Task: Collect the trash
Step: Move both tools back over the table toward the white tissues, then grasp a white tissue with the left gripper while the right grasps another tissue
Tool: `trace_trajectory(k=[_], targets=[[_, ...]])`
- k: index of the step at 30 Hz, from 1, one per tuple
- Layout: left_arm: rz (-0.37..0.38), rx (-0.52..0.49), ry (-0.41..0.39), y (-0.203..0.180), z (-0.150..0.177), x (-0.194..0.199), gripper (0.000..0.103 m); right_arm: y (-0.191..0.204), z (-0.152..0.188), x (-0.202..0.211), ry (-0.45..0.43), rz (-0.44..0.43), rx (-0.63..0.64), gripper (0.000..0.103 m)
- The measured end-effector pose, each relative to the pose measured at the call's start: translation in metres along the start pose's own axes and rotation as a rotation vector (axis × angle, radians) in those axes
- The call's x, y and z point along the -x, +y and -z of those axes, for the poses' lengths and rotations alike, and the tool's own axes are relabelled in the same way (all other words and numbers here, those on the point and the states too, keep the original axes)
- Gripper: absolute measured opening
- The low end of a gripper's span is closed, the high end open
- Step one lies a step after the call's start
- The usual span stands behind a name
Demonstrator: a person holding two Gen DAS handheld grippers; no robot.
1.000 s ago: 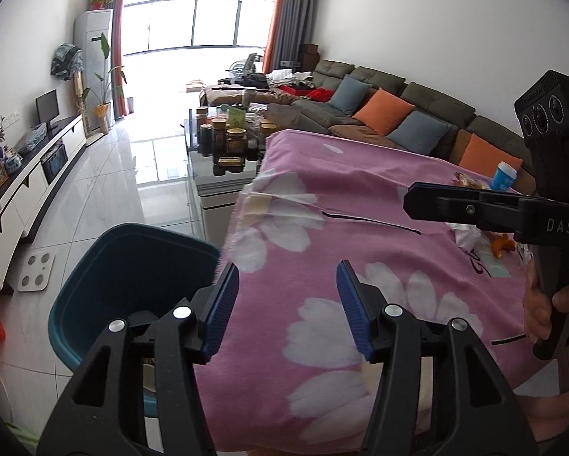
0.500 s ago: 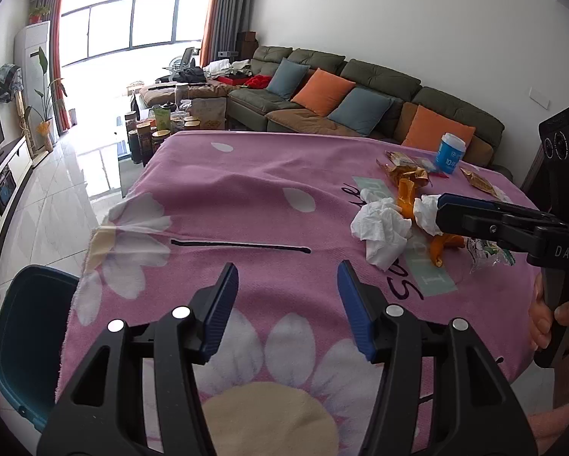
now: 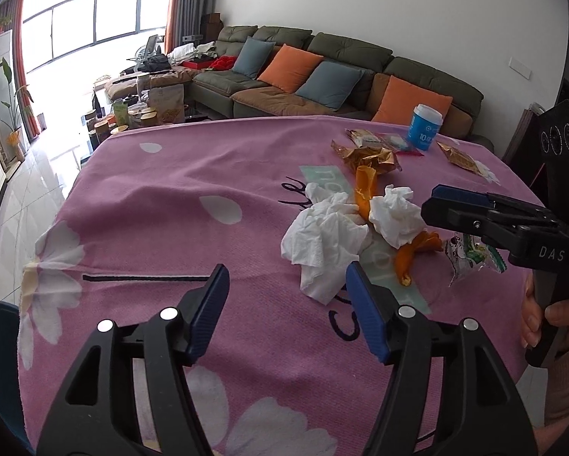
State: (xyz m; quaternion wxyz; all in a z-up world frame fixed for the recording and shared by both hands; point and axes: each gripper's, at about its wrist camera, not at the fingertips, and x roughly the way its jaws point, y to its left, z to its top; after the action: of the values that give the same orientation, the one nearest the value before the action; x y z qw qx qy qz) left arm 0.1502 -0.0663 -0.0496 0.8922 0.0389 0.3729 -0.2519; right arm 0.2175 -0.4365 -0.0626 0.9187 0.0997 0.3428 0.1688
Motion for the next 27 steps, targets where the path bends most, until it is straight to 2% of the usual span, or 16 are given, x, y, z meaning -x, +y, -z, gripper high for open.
trace_trajectory(k=[8, 13, 19, 21, 23, 27], targets=[[0.033, -0.006, 0.067, -0.011, -0.015, -0.03, 0.064, 0.001, 0.0, -0.012, 0.026, 0.003, 0.003, 0.059], [0.043, 0.007, 0.105, -0.008, -0.017, -0.045, 0.054, 0.001, -0.001, -0.019, 0.048, 0.008, 0.002, 0.056], [0.051, 0.011, 0.125, -0.009, -0.017, -0.051, 0.037, 0.0, 0.0, -0.026, 0.073, 0.011, -0.007, 0.039], [0.062, 0.014, 0.127, -0.009, -0.016, -0.051, 0.022, -0.002, 0.0, -0.026, 0.079, 0.004, -0.01, 0.029], [0.066, 0.01, 0.131, -0.01, -0.014, -0.052, 0.014, -0.003, 0.001, -0.025, 0.075, -0.002, -0.014, 0.021], [0.067, 0.005, 0.116, -0.013, -0.013, -0.048, 0.008, -0.004, 0.001, -0.023, 0.069, -0.006, -0.014, 0.012]])
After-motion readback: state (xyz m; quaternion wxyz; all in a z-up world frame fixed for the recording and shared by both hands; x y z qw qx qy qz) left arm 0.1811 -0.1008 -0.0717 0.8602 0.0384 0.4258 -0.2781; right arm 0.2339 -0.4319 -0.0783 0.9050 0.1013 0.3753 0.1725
